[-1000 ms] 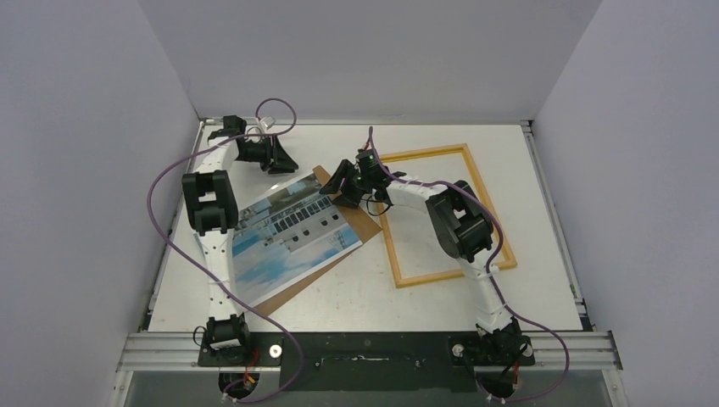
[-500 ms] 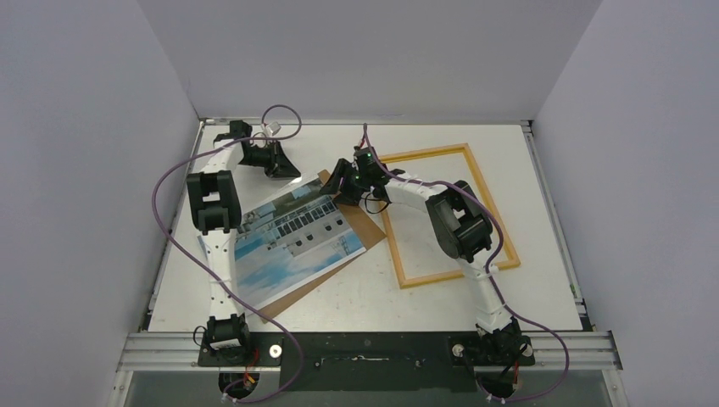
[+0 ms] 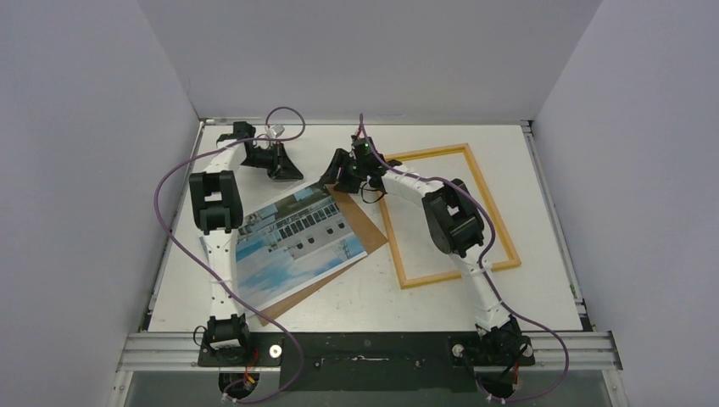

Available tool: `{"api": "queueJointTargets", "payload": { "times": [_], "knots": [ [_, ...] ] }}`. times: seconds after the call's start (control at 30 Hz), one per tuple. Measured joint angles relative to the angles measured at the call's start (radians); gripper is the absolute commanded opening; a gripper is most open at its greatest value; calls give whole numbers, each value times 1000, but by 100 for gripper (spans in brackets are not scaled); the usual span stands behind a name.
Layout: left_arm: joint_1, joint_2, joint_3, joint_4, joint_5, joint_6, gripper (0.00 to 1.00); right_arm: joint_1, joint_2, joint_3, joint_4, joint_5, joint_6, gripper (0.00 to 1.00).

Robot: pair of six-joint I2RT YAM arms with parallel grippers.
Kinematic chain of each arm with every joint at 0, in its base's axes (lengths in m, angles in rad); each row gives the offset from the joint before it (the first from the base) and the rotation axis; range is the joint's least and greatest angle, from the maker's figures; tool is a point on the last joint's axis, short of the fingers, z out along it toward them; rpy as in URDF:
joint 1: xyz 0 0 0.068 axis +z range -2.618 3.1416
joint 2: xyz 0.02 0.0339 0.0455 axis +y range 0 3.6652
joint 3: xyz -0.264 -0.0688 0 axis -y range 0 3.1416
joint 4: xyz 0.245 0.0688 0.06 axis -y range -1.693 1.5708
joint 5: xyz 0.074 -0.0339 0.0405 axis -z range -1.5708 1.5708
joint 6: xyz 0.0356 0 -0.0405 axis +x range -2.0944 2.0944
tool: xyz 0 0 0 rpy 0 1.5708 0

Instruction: Put the photo into the frame

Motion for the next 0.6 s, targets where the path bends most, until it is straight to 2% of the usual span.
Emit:
{"api": "queueJointTargets", "payload": {
  "times": [0.3, 0.6],
  "knots": [
    [-2, 0, -27, -2, 5, 10, 0, -42, 111, 149, 49, -21, -32, 57],
    [-19, 0, -39, -12, 13, 12, 0, -53, 193, 220, 133, -120, -26, 56]
  ]
}}
